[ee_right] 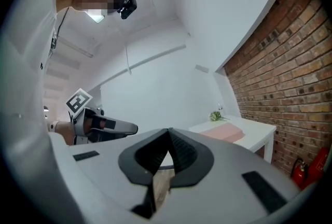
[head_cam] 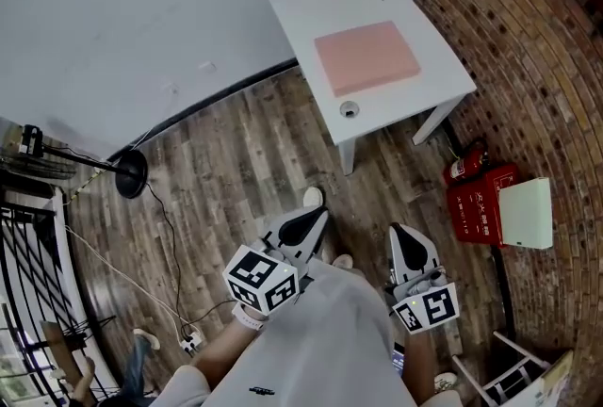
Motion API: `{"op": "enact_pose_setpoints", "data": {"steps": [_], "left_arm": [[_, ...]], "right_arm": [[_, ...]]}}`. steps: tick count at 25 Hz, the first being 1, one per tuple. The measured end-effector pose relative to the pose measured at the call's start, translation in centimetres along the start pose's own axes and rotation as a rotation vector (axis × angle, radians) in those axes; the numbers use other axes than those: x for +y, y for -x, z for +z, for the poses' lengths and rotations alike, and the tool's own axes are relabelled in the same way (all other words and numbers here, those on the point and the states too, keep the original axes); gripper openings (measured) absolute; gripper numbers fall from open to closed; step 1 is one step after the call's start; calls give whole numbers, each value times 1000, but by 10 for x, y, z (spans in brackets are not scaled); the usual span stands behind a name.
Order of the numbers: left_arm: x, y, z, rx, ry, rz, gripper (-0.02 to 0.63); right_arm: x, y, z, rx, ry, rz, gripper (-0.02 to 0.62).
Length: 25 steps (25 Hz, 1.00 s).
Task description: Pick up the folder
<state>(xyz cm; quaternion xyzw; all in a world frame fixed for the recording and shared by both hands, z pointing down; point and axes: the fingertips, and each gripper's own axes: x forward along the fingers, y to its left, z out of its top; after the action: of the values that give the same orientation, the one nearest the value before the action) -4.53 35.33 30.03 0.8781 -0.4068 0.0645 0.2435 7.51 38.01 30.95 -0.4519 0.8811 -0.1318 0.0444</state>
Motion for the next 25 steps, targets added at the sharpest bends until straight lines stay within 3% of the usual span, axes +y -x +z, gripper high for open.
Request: {"op": "enact_pose_setpoints", "data": {"steps": [10,25], "left_arm": [[57,-40,30,-6,18,1,20],[178,-123,119,32,9,-130,20]], "right_arm": [[-28,-73,2,59,20,-17,6],[-70,-239,26,93,-19,-127,6]]}}
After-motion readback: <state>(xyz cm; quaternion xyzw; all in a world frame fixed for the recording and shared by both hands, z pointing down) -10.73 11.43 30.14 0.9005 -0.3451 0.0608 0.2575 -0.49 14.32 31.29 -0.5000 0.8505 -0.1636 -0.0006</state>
